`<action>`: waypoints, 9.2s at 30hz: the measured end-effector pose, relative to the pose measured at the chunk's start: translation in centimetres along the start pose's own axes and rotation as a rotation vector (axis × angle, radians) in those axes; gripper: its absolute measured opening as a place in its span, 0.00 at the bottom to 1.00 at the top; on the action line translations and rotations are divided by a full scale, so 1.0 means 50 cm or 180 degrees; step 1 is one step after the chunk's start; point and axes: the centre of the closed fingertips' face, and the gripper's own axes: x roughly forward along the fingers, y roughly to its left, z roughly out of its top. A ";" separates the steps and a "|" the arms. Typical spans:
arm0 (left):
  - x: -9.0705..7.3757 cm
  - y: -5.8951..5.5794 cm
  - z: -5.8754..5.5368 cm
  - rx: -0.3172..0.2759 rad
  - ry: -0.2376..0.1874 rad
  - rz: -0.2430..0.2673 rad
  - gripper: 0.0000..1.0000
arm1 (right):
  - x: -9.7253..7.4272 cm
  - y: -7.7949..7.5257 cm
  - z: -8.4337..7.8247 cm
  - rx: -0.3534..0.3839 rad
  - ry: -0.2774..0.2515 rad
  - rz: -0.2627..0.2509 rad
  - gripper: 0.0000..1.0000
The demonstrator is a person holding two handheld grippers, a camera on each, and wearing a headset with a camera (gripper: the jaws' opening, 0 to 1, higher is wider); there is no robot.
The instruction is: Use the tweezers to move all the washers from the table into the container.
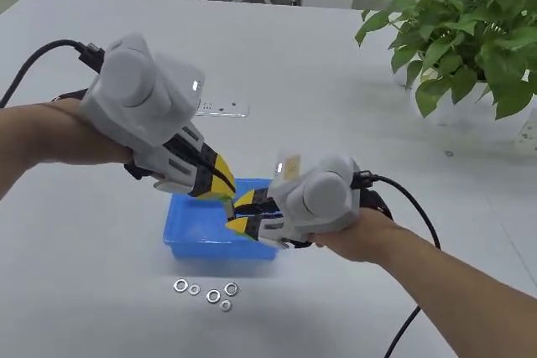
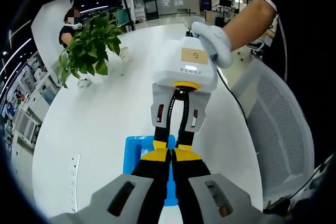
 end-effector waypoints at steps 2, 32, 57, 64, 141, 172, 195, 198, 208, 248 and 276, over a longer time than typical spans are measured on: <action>0.000 -0.006 -0.001 -0.0004 0.0012 -0.0006 0.05 | 0.000 0.008 -0.001 0.0001 0.0002 0.0007 0.12; 0.039 -0.101 -0.049 -0.0155 0.0095 -0.0166 0.05 | 0.027 0.118 -0.040 0.0138 0.0054 0.0199 0.12; 0.071 -0.138 -0.076 -0.0248 0.0131 -0.0281 0.05 | 0.043 0.165 -0.075 0.0268 0.0118 0.0308 0.12; 0.078 -0.142 -0.079 -0.0269 0.0124 -0.0303 0.05 | 0.046 0.170 -0.084 0.0314 0.0129 0.0326 0.12; 0.013 -0.083 -0.011 -0.0161 -0.0032 -0.0172 0.05 | 0.003 0.100 -0.016 0.0182 0.0084 0.0221 0.11; -0.004 0.020 0.000 -0.0048 -0.0041 -0.0042 0.05 | 0.006 -0.016 0.000 0.0122 0.0064 0.0092 0.11; 0.053 0.069 -0.056 -0.0164 0.0038 -0.0009 0.05 | 0.058 -0.054 -0.068 0.0266 0.0186 0.0185 0.11; 0.060 0.072 -0.063 -0.0173 0.0062 -0.0012 0.05 | 0.064 -0.054 -0.075 0.0295 0.0206 0.0209 0.11; 0.074 0.075 -0.077 -0.0217 0.0096 -0.0020 0.05 | 0.076 -0.053 -0.093 0.0330 0.0267 0.0263 0.11; 0.042 0.058 -0.053 -0.0234 0.0061 0.0034 0.05 | 0.051 -0.042 -0.062 0.0213 0.0203 0.0184 0.11; -0.005 -0.017 -0.027 -0.0154 0.0106 0.0078 0.05 | 0.024 0.027 -0.002 0.0026 0.0074 0.0150 0.11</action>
